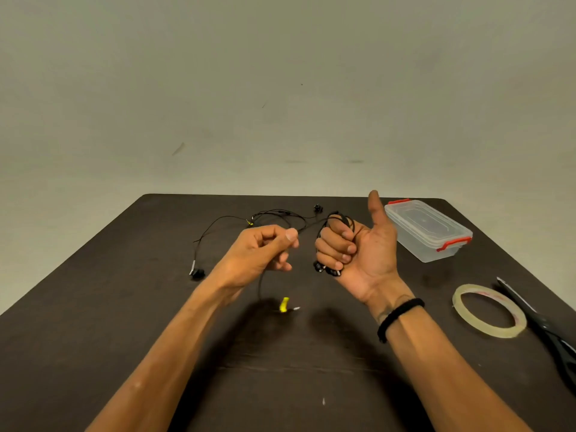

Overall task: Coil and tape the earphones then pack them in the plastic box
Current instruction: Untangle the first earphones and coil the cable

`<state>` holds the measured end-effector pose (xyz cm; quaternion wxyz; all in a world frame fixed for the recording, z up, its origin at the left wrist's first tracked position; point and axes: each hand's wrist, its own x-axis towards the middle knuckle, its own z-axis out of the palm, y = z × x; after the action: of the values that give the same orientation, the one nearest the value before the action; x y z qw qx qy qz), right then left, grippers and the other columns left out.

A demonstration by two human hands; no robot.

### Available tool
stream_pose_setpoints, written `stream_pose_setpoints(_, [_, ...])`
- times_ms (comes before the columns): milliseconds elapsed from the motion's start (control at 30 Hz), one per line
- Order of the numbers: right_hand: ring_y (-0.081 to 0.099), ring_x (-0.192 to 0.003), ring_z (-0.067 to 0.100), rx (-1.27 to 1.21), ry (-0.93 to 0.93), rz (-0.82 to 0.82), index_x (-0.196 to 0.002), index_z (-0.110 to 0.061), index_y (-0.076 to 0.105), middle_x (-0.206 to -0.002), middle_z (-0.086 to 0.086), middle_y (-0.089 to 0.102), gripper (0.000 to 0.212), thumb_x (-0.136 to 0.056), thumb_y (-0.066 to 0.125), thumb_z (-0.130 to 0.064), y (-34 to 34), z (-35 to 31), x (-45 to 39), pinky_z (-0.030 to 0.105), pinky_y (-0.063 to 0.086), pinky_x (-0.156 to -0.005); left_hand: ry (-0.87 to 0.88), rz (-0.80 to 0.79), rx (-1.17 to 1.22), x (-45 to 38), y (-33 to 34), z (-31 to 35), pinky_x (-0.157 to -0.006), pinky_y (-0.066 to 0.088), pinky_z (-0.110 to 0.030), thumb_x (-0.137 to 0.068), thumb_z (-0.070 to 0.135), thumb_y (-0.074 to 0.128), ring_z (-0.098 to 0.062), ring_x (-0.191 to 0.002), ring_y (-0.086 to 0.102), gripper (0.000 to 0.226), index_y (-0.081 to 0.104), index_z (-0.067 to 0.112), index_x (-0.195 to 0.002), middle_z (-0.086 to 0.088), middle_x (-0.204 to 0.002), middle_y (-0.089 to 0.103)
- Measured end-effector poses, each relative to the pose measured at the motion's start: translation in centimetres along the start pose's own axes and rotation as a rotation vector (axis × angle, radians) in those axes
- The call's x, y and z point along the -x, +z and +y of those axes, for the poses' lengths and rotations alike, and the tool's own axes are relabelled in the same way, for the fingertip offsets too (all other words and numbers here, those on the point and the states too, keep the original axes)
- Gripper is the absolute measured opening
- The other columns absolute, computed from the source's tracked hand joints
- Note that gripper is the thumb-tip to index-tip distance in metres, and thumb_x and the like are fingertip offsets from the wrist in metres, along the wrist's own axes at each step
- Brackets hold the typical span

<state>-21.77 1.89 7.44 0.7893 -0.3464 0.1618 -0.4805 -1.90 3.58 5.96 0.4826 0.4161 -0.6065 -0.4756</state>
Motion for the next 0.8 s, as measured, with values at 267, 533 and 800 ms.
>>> stream_pose_setpoints(267, [0.016, -0.049, 0.015, -0.069, 0.253, -0.243, -0.066, -0.018, 0.03, -0.052, -0.002, 0.02, 0.072, -0.096, 0.037, -0.084, 2.1, 1.9, 0.5, 0.031, 0.016, -0.048, 0.074, 0.279, -0.082, -0.7, 0.7, -1.5, -0.051, 0.039, -0.03, -0.107, 0.041, 0.051, -0.008, -0.05, 0.041, 0.029, 0.062, 0.018, -0.094, 0.009, -0.058, 0.049])
stream_pose_setpoints(533, [0.016, -0.056, 0.014, -0.192, 0.075, -0.278, -0.08, -0.013, 0.045, -0.061, -0.003, 0.021, 0.07, -0.099, 0.035, -0.08, 3.0, 1.4, 0.7, 0.031, 0.016, -0.057, 0.138, 0.182, -0.2, -0.2, 3.3, -3.0, -0.083, 0.057, -0.044, -0.09, 0.009, 0.058, -0.024, -0.086, 0.073, 0.024, 0.074, 0.026, -0.093, 0.001, -0.086, 0.078])
stream_pose_setpoints(800, [0.023, -0.062, 0.019, 0.092, -0.304, 0.043, -0.085, -0.011, 0.056, -0.069, 0.007, 0.038, 0.08, -0.096, 0.025, -0.084, 0.9, -1.3, 0.5, 0.038, 0.016, -0.063, 0.298, -0.085, -0.871, 1.4, 5.0, -2.3, -0.061, 0.041, -0.03, -0.109, 0.046, 0.043, -0.01, -0.056, 0.052, 0.035, 0.064, 0.026, -0.089, 0.01, -0.056, 0.048])
